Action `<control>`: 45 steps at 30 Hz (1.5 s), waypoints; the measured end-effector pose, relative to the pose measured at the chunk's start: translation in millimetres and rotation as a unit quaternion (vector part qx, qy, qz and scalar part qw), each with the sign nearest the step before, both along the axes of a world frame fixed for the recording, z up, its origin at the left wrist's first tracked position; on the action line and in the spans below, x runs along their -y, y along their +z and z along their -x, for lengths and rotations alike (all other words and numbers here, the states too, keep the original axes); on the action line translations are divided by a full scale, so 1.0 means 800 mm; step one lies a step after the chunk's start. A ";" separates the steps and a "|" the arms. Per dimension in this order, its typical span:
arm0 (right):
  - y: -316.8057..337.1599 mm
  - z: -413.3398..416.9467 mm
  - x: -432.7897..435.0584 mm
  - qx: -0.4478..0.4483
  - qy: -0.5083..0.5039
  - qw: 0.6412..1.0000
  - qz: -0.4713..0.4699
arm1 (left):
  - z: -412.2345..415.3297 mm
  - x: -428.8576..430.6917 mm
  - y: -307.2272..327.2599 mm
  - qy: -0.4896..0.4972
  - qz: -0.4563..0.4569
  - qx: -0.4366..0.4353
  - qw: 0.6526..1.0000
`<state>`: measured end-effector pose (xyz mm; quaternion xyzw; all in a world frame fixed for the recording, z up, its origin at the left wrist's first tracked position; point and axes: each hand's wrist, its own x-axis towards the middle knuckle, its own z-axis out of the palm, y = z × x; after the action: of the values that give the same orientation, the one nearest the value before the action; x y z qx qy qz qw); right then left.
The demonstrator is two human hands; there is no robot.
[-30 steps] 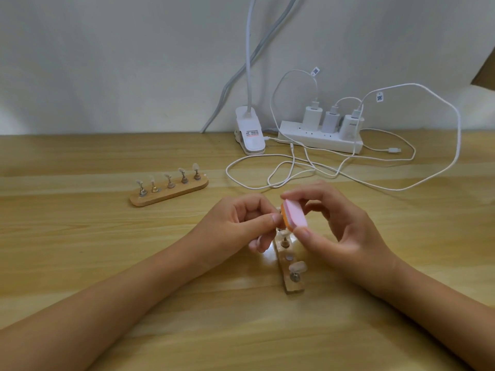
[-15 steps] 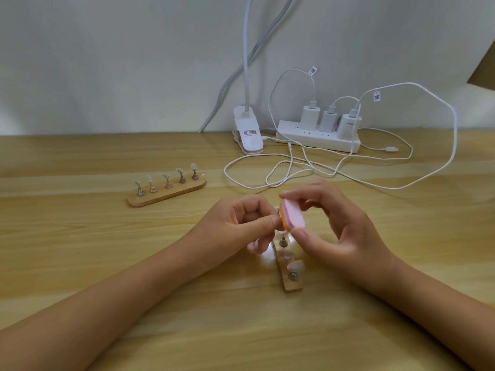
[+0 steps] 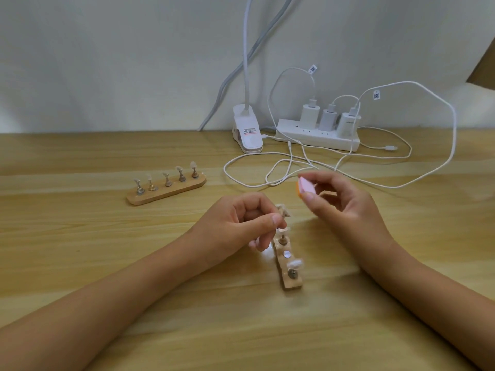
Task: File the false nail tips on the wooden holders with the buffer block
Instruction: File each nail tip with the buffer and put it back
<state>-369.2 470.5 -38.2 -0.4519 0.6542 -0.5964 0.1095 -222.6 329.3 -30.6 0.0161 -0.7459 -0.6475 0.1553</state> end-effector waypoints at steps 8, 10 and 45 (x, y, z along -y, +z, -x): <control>0.001 -0.017 -0.006 -0.133 0.108 0.985 0.036 | 0.001 -0.001 0.001 0.001 -0.016 0.001 1.000; 0.000 -0.017 -0.005 -0.154 0.115 0.981 0.034 | 0.001 0.000 -0.001 0.001 -0.014 -0.002 1.000; 0.002 -0.011 -0.004 -0.194 0.063 0.977 0.057 | 0.002 0.003 -0.008 -0.005 -0.010 -0.039 0.999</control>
<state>-360.2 473.9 -36.4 -0.6051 0.5980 -0.5256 -0.0086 -224.6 327.0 -37.2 -0.0114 -0.7329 -0.6558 0.1807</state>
